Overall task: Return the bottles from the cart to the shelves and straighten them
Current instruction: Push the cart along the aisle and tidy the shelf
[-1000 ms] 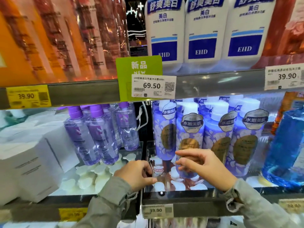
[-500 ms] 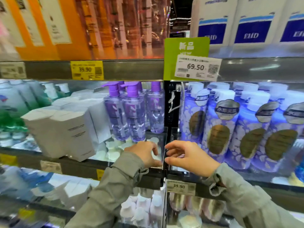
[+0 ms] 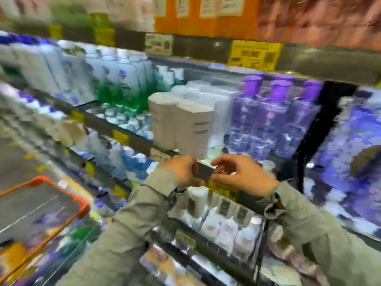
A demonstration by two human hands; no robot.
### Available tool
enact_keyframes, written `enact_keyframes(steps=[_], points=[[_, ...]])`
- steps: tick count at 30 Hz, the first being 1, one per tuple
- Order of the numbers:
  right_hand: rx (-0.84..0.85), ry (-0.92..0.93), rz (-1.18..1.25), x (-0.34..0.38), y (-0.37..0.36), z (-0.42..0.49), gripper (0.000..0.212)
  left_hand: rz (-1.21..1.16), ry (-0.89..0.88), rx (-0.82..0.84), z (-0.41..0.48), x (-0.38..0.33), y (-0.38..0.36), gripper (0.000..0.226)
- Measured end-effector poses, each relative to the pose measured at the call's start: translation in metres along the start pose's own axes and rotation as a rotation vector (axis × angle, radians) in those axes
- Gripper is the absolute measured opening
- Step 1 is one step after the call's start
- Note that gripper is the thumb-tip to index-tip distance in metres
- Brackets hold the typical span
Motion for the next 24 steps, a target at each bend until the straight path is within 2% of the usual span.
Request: enact_keyframes(steps=[5, 12, 19, 24], points=[[0.213, 0.092, -0.051, 0.058, -0.086, 0.037, 0.022, -0.026, 0.177, -0.027, -0.057, 0.087, 0.021, 0.042], [0.391, 0.244, -0.128, 0.146, -0.215, 0.083, 0.020, -0.111, 0.475, -0.100, -0.176, 0.223, 0.045, 0.046], [0.659, 0.380, -0.212, 0.210, -0.374, 0.096, 0.021, -0.187, 0.799, -0.129, -0.322, 0.337, 0.022, 0.048], [0.734, 0.372, -0.252, 0.228, -0.449, 0.108, 0.022, -0.263, 0.989, -0.163, -0.398, 0.380, 0.004, 0.050]])
Point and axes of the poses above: each hand's wrist, its own z-axis towards the middle knuckle, its own y-axis out of the back of the hand, x = y × z, the point moved 6 cm from there along z, towards the middle knuckle, and after that the axes turned 11 degrees about -y, right-handed, at the moved point
